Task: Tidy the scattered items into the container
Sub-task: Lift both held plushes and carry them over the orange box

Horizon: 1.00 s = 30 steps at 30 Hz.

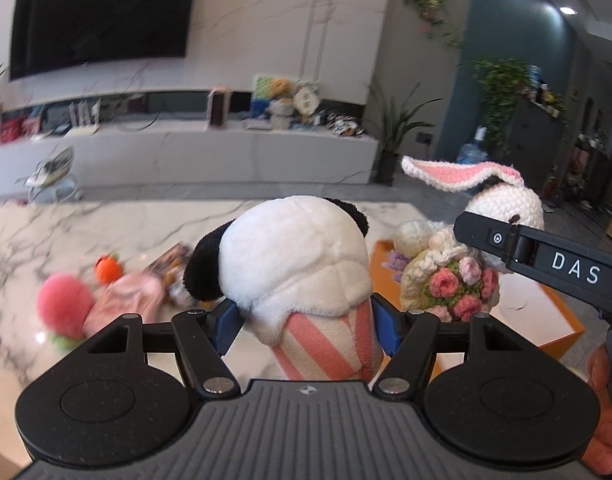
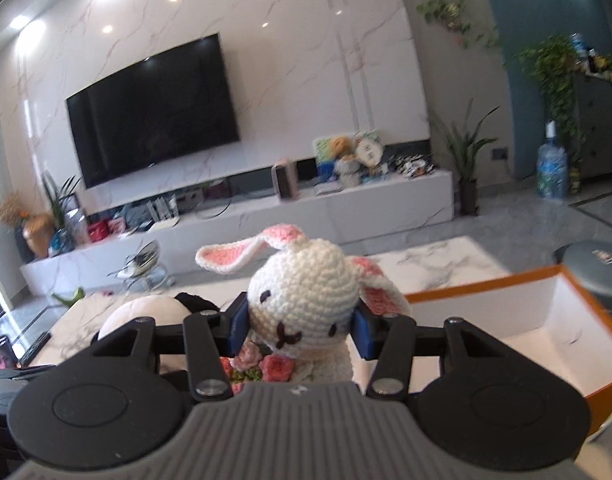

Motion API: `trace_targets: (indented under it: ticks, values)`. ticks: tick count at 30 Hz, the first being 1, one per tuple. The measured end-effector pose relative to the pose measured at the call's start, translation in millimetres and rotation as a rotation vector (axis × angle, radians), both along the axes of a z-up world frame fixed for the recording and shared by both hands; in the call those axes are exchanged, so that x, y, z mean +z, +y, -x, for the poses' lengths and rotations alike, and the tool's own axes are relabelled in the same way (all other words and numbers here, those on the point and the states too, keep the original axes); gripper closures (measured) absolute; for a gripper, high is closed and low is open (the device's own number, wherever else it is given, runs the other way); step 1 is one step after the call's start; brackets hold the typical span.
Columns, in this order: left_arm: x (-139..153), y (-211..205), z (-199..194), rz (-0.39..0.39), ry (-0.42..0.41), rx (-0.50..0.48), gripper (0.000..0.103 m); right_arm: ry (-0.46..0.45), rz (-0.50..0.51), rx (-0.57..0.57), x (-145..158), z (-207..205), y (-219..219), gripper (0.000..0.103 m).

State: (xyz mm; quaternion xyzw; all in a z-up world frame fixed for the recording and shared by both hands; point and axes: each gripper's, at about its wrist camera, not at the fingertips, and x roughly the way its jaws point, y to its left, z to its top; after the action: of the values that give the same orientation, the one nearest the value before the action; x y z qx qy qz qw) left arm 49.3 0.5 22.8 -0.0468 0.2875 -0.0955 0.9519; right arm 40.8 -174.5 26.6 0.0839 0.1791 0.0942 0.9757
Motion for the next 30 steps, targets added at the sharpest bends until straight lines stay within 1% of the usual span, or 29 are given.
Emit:
trace_targets:
  ticks: [6,10,14,18,22,27,30]
  values:
    - [14.0,-37.9,-10.7,0.008,-0.041,-0.073,0.025,-0.010,-0.002,-0.108,14.7,0.3,-44.9,0.049]
    - [12.7,-66.7,-21.4,0.007,-0.044,-0.126,0.025,-0.010,-0.015,-0.176,17.2,-3.3,-76.6,0.049]
    - [5.8,-92.3,-36.0,0.029,-0.029,-0.190,0.025,0.022,-0.001,-0.227,10.6,-12.4,-103.0,0.049]
    - [-6.9,-117.3,-51.1,0.032,-0.013,-0.259,0.025,0.095,-0.008,-0.248,-4.1,-30.0,-129.9,0.049]
    - [-28.6,-138.6,-69.3,0.008,0.027,-0.300,0.025,0.204,-0.024,-0.249,-25.4,-54.7,-150.5,0.049]
    - [-56.8,-159.3,-93.6,-0.068,0.084,-0.319,0.025,0.345,-0.044,-0.248,-52.1,-88.6,-168.9,0.049]
    - [-69.6,-170.3,-100.3,-0.123,0.101,-0.332,0.025,0.404,-0.049,-0.225,-65.9,-108.3,-175.2,0.049]
